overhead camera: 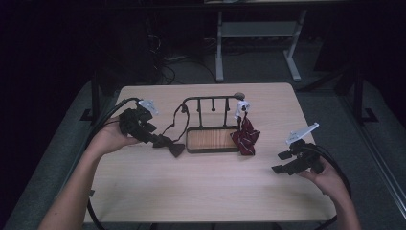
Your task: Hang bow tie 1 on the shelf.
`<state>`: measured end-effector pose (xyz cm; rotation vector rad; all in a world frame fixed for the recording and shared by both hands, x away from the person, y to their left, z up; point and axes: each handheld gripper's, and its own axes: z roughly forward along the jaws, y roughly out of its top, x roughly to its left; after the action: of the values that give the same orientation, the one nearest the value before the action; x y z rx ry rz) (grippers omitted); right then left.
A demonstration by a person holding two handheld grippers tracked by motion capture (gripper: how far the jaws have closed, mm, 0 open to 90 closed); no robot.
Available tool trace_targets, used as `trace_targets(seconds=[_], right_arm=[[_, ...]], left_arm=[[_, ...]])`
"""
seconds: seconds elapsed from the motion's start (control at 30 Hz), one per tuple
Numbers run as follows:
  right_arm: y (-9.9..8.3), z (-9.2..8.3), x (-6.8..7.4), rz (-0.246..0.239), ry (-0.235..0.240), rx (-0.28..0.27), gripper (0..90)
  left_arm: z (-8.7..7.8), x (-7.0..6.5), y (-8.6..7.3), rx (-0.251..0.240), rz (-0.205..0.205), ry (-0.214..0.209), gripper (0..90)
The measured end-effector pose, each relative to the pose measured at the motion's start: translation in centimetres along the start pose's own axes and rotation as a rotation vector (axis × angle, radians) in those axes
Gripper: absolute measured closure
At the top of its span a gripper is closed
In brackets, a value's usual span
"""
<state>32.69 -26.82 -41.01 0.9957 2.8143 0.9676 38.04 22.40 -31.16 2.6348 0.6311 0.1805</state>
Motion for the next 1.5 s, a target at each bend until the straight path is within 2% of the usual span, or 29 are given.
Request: trace_targets(seconds=[0.27, 0.57, 0.8, 1.3, 1.5], right_arm=[[0.0, -0.1, 0.0, 0.002, -0.002, -0.001, 33.2], [0.0, 0.0, 0.1, -0.004, -0.007, 0.004, 33.2], [0.0, 0.1, 0.1, 0.001, -0.008, 0.010, 33.2], [0.0, 0.3, 0.1, -0.002, -0.008, 0.014, 33.2], [-0.1, 0.3, 0.1, 0.000, -0.010, 0.014, 33.2]], left_arm=[[0.6, -0.6, -0.9, -0.006, -0.002, 0.001, 45.1], [1.2, -0.9, -2.2, -0.026, -0.025, 0.000, 38.4], [1.4, -1.3, -2.9, -0.037, -0.011, -0.002, 36.2], [2.7, -1.9, -4.7, -0.053, -0.029, -0.007, 32.6], [2.8, -2.3, -5.2, -0.060, -0.018, -0.001, 32.0]])
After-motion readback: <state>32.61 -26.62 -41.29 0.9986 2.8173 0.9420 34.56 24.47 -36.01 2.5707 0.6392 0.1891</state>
